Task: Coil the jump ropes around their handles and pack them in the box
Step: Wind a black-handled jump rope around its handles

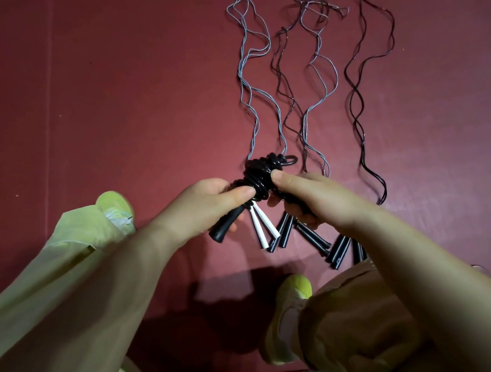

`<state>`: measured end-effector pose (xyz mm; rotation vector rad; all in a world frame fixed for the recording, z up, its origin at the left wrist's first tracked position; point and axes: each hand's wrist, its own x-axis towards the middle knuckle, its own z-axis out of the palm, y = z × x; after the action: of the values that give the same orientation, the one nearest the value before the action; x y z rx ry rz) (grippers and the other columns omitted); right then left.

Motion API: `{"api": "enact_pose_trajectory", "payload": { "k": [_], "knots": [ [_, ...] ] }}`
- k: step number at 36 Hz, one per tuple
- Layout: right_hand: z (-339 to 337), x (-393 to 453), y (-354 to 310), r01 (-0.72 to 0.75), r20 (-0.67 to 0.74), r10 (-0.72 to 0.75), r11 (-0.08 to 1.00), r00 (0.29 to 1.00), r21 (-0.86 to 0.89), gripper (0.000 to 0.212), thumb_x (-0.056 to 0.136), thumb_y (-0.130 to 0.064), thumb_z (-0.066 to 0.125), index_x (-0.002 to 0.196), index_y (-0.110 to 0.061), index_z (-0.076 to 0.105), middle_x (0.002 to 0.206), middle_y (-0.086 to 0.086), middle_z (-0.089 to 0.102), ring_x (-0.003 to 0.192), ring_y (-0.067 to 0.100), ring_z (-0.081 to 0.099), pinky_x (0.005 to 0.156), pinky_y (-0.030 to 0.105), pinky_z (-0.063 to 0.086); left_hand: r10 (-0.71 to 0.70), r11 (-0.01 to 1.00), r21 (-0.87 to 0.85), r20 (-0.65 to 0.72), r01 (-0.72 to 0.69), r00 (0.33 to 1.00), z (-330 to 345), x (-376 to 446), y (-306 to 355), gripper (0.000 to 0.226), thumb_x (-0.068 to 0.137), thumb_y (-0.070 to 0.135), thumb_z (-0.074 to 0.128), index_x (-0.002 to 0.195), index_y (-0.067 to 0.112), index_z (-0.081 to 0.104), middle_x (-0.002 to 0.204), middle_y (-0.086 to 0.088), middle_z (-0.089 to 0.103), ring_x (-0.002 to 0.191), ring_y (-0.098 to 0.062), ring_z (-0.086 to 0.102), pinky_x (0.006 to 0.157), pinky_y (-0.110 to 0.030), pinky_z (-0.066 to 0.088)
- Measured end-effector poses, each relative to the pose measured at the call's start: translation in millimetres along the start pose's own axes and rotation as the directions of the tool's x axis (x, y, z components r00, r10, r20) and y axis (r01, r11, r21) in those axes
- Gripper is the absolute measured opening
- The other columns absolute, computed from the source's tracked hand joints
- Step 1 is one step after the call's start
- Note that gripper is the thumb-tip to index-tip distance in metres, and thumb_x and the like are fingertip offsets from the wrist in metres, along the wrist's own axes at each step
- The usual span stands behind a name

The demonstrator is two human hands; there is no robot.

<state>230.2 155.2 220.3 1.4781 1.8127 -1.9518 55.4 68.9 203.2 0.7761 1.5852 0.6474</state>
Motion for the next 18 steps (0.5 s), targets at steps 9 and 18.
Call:
{"api": "enact_pose_trajectory", "payload": {
  "k": [9,18],
  "knots": [
    [1.5,0.8,2.6,0.106,0.031,-0.102,0.975,0.994,-0.196,0.071,0.072,-0.08,0.039,0.074,-0.014,0.065,0.057,0.005,0.039,0.056,0.019,0.032,0.061,0.038,0.027,0.229,0.972,0.033,0.116,-0.235,0.966,-1.0,-3.1,-6.7,0.07,0.076,0.037,0.07,0.125,0.063,0.029,0.108,0.015,0.062,0.086,0.012,0.061,0.09,-0.027,0.048],
    [-10.6,-8.2,-8.7,0.091,0.18,-0.082,0.995,0.98,-0.043,0.042,0.085,-0.049,0.049,0.09,-0.009,0.059,0.063,0.0,0.059,0.049,0.013,0.046,0.047,0.021,0.038,0.328,0.931,-0.18,0.027,-0.318,0.944,2.8,-2.8,-6.8,0.055,0.058,0.038,0.065,0.11,0.048,0.051,0.113,0.019,0.061,0.112,0.005,0.055,0.1,-0.024,0.043]
  ]
}}
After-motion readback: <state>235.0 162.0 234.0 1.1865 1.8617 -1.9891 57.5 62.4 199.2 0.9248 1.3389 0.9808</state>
